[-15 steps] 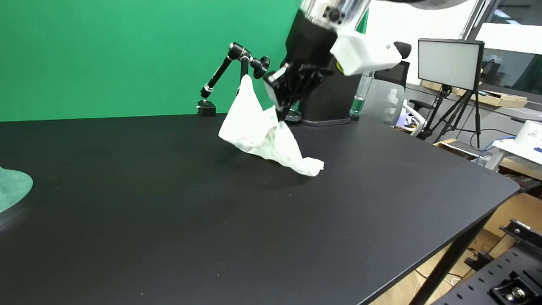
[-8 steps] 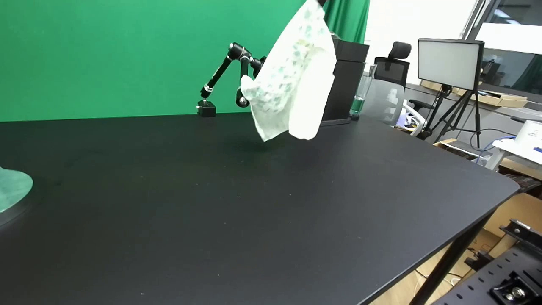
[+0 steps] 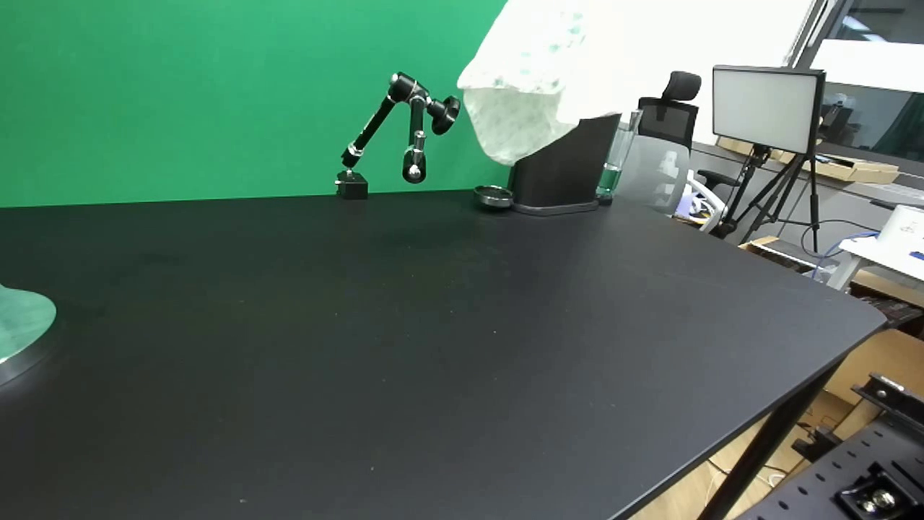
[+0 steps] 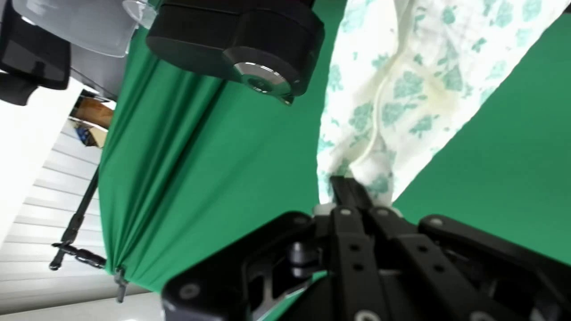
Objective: Put the cloth on the table
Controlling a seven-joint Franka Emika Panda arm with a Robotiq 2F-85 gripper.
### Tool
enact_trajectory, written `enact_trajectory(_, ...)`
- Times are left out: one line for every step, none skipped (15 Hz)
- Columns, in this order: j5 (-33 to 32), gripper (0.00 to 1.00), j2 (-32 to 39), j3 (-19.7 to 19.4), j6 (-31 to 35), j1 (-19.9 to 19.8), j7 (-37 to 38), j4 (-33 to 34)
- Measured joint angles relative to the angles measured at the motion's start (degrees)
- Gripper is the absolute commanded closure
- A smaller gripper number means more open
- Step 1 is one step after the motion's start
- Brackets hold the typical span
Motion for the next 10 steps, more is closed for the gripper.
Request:
enact_trajectory(0.0, 1.0, -1.15, 0.44, 0.0, -1.46, 0.74, 0.0)
enact_trajectory(0.0, 1.0, -1.97, 0.82, 0.0, -2.86, 1.34, 0.0)
enact_trajectory(0.01, 1.0, -2.44, 1.25, 0.0, -4.23, 1.93, 0.0)
enact_trajectory(0.02, 1.0, -2.49, 1.65, -0.01, -5.41, 2.26, -0.01)
enact_trajectory(0.02, 1.0, -2.18, 2.05, -0.01, -6.43, 2.53, -0.01)
enact_trajectory(0.02, 1.0, -1.5, 2.44, -0.01, -7.25, 2.77, -0.01)
enact_trajectory(0.01, 1.0, -0.35, 2.82, -0.01, -7.88, 2.94, 0.0)
enact_trajectory(0.01, 1.0, 1.18, 3.17, 0.05, -8.32, 2.99, 0.04)
enact_trajectory(0.01, 1.0, 2.99, 3.47, 0.2, -8.62, 3.0, 0.11)
enact_trajectory(-0.05, 0.74, 5.15, 3.64, 0.25, -8.72, 3.0, 0.25)
